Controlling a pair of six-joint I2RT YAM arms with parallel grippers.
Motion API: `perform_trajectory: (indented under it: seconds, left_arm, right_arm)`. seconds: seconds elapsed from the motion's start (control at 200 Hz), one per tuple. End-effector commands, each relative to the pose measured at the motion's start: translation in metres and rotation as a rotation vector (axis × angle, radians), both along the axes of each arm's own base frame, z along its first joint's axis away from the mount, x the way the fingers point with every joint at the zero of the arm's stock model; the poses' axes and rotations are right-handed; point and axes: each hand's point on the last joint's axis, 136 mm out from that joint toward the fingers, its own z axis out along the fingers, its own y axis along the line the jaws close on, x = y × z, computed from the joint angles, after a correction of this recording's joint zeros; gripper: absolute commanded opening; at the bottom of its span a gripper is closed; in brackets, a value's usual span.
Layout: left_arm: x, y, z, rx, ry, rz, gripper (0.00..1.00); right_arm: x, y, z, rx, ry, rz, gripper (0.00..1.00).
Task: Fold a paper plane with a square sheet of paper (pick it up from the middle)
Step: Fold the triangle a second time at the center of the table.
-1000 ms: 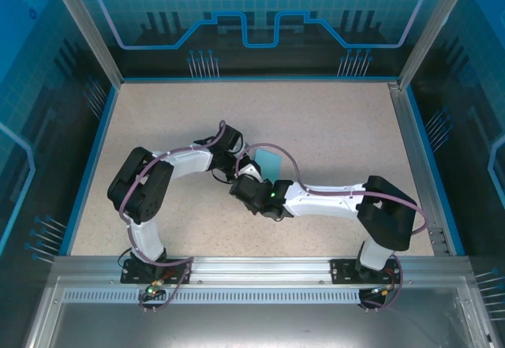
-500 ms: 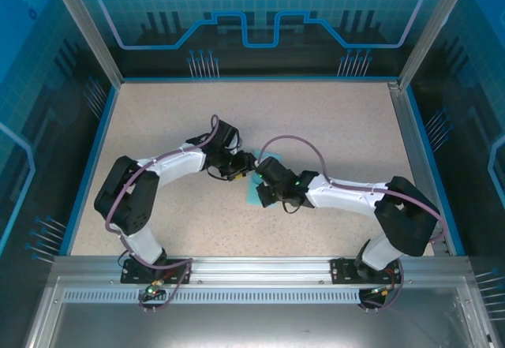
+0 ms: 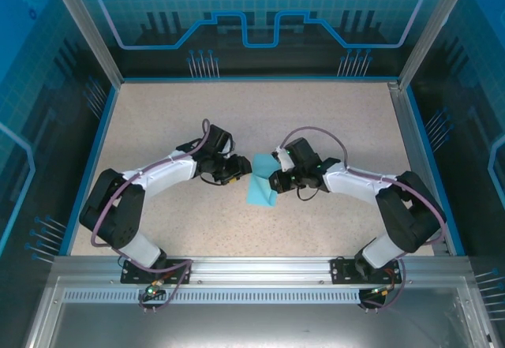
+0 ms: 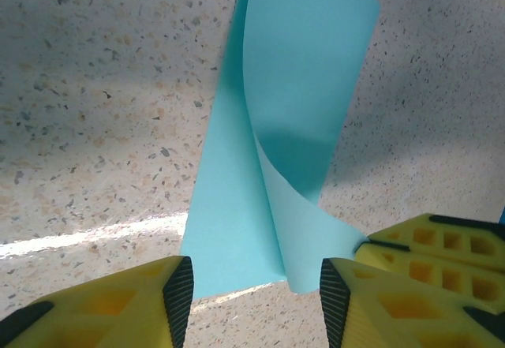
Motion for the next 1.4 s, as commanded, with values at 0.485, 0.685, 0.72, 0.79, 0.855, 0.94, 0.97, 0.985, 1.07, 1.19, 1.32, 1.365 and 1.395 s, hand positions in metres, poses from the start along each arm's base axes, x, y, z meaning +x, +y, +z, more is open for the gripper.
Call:
perform_trajectory:
  seconds: [0.485,0.685,0.72,0.79,0.855,0.94,0.97,0.985,1.07,1.19,1.32,1.365,1.395]
  left_arm:
    - [-0.01,-0.026,-0.008,-0.053,0.044,-0.05,0.41]
    - [-0.009,-0.033,-0.006,-0.059,0.037,-0.055,0.39]
    - [-0.009,-0.034,-0.006,-0.058,0.037,-0.055,0.39]
    - [-0.009,-0.035,-0.005,-0.061,0.037,-0.058,0.39]
    - [-0.009,-0.036,-0.005,-0.059,0.039,-0.061,0.39]
    - [-0.01,-0.04,-0.005,-0.063,0.041,-0.071,0.39]
    - [-0.01,-0.043,-0.005,-0.064,0.04,-0.078,0.39]
    - [-0.01,-0.044,-0.005,-0.065,0.04,-0.081,0.38]
    - [-0.01,-0.049,-0.005,-0.063,0.041,-0.093,0.38]
    - [-0.011,-0.052,-0.005,-0.055,0.037,-0.095,0.38]
    - [-0.008,-0.054,-0.004,-0.057,0.03,-0.087,0.36]
    - [-0.007,-0.055,-0.004,-0.057,0.029,-0.088,0.36]
    - [-0.006,-0.056,-0.004,-0.058,0.029,-0.088,0.36]
  right_arm:
    - [0.028,-0.005,-0.01,0.031,0.085,0.054,0.08]
    - [0.03,-0.008,-0.014,0.009,0.092,0.057,0.09]
    - [0.029,-0.009,-0.014,0.004,0.095,0.055,0.09]
    - [0.025,-0.011,-0.012,0.011,0.097,0.059,0.09]
    - [0.022,-0.011,-0.009,0.023,0.094,0.06,0.09]
    - [0.019,-0.01,-0.007,0.035,0.096,0.063,0.1]
    - [0.019,-0.01,-0.007,0.036,0.104,0.068,0.1]
    - [0.018,-0.009,-0.007,0.038,0.109,0.071,0.1]
    - [0.015,-0.008,-0.006,0.046,0.118,0.076,0.09]
    - [0.006,-0.01,-0.002,0.047,0.121,0.087,0.1]
    - [0.005,-0.018,-0.009,0.004,0.121,0.062,0.1]
    - [0.006,-0.018,-0.011,0.0,0.121,0.06,0.1]
    - [0.007,-0.019,-0.013,-0.007,0.12,0.053,0.09]
